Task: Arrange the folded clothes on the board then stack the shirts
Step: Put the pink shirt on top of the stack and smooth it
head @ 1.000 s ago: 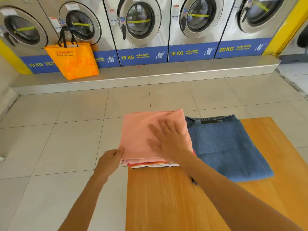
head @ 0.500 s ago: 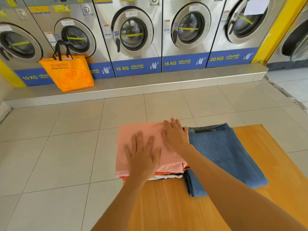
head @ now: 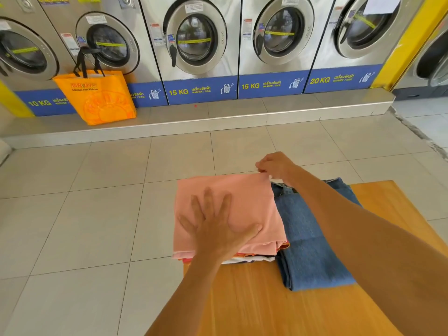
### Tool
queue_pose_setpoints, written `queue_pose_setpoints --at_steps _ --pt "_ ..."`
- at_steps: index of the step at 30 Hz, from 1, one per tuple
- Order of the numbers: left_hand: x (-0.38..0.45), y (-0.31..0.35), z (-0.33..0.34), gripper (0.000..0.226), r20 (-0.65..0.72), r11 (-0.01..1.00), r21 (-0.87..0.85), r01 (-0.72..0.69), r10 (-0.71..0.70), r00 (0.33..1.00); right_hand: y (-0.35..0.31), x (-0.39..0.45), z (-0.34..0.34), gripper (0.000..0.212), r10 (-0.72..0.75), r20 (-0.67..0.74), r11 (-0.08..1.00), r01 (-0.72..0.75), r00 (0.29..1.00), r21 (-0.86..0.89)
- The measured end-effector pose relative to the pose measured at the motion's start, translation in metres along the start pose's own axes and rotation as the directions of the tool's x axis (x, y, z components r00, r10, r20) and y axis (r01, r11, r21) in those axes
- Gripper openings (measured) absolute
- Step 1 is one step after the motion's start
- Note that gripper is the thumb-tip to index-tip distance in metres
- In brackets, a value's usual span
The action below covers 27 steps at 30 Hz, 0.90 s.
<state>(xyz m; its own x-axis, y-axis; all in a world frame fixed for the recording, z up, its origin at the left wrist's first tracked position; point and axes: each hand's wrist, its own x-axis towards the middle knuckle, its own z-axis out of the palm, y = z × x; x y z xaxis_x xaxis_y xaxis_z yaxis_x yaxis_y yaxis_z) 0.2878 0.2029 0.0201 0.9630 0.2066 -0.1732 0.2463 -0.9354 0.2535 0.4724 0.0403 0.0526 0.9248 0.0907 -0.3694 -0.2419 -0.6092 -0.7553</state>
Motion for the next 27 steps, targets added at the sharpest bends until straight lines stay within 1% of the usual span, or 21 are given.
queue_pose_setpoints --at_steps 1,3,4,5,7,9,10,11,13,14,15,16,18,19,20,21,22,23,24,25,27 --pt "0.000 -0.001 0.000 0.112 0.004 1.000 0.002 -0.001 0.001 1.000 -0.001 0.001 0.001 0.028 0.044 0.041 0.999 -0.045 0.998 0.023" --pt "0.001 -0.001 0.000 0.112 0.017 1.000 -0.010 0.002 -0.002 1.000 -0.004 -0.001 0.003 0.037 0.118 0.193 0.992 -0.105 0.974 -0.076" --pt "0.002 -0.002 0.001 0.112 0.019 1.000 -0.023 0.003 -0.002 1.000 -0.005 0.000 0.003 0.038 0.121 0.260 0.984 -0.083 0.958 -0.155" --pt "0.002 -0.002 0.002 0.112 0.020 1.000 -0.029 0.000 0.001 1.000 -0.006 0.001 0.003 0.037 0.099 0.291 0.978 -0.040 0.952 -0.202" --pt "0.002 -0.003 0.002 0.111 0.013 1.000 -0.024 -0.010 0.010 1.000 -0.008 0.003 0.005 0.028 0.029 0.248 0.983 0.017 0.968 -0.180" --pt "0.002 -0.003 0.003 0.112 0.016 1.000 -0.024 -0.006 0.006 1.000 -0.007 0.004 0.011 0.025 -0.004 0.129 0.997 0.014 0.992 -0.078" --pt "0.002 -0.003 0.003 0.112 0.021 1.000 -0.027 -0.002 0.003 1.000 -0.004 0.003 0.015 0.027 0.002 0.083 0.999 0.000 0.997 -0.034" --pt "0.002 -0.003 0.004 0.113 0.021 1.000 -0.024 -0.001 0.001 1.000 -0.002 0.002 0.018 0.035 0.016 0.078 0.999 -0.014 0.997 -0.031" --pt "0.002 -0.003 0.003 0.113 0.014 1.000 -0.018 -0.003 0.003 1.000 -0.002 -0.003 0.023 0.053 0.040 0.161 0.991 -0.018 0.986 -0.135" --pt "0.002 -0.003 0.004 0.113 0.014 1.000 -0.016 -0.004 0.005 1.000 -0.003 -0.004 0.024 0.058 0.031 0.194 0.982 0.006 0.981 -0.190" --pt "0.002 -0.004 0.005 0.113 0.014 1.000 -0.013 -0.006 0.006 1.000 -0.006 -0.004 0.025 0.059 0.002 0.188 0.974 0.041 0.982 -0.224" --pt "0.002 -0.004 0.005 0.113 0.013 1.000 -0.011 -0.008 0.009 1.000 -0.008 0.000 0.023 0.060 -0.042 0.127 0.964 0.074 0.991 -0.257" --pt "0.002 -0.004 0.004 0.113 0.011 1.000 -0.005 -0.014 0.014 1.000 -0.012 0.007 0.020 0.057 -0.149 -0.101 0.932 0.106 0.984 -0.346" --pt "0.002 -0.004 0.004 0.112 0.012 1.000 0.000 -0.014 0.014 1.000 -0.014 0.008 0.018 0.050 -0.168 -0.234 0.927 0.073 0.958 -0.368" --pt "0.003 -0.004 0.004 0.112 0.012 1.000 0.001 -0.013 0.013 1.000 -0.016 0.004 0.017 0.043 -0.179 -0.329 0.925 0.045 0.927 -0.376" --pt "0.003 -0.003 0.003 0.109 0.012 1.000 -0.004 -0.010 0.011 1.000 -0.018 -0.005 0.020 0.033 -0.232 -0.381 0.911 0.063 0.895 -0.407" --pt "0.004 -0.003 0.004 0.104 0.015 1.000 -0.013 -0.006 0.006 1.000 -0.017 -0.018 0.027 0.024 -0.326 -0.394 0.887 0.134 0.859 -0.442" --pt "0.005 -0.003 0.005 0.096 0.010 1.000 -0.027 -0.004 0.004 1.000 -0.011 -0.034 0.038 0.018 -0.431 -0.364 0.850 0.236 0.826 -0.471" --pt "0.004 -0.004 0.006 0.085 -0.007 0.999 -0.040 -0.010 0.010 1.000 -0.003 -0.055 0.053 0.021 -0.504 -0.301 0.812 0.326 0.809 -0.484" --pt "0.004 -0.005 0.008 0.074 -0.035 0.998 -0.050 -0.027 0.026 0.999 0.009 -0.077 0.069 0.029 -0.533 -0.209 0.777 0.377 0.820 -0.503" --pt "0.004 -0.012 0.013 0.064 -0.077 0.997 -0.058 -0.057 0.052 0.996 0.034 -0.107 0.095 0.051 -0.498 -0.057 0.710 0.369 0.865 -0.599"
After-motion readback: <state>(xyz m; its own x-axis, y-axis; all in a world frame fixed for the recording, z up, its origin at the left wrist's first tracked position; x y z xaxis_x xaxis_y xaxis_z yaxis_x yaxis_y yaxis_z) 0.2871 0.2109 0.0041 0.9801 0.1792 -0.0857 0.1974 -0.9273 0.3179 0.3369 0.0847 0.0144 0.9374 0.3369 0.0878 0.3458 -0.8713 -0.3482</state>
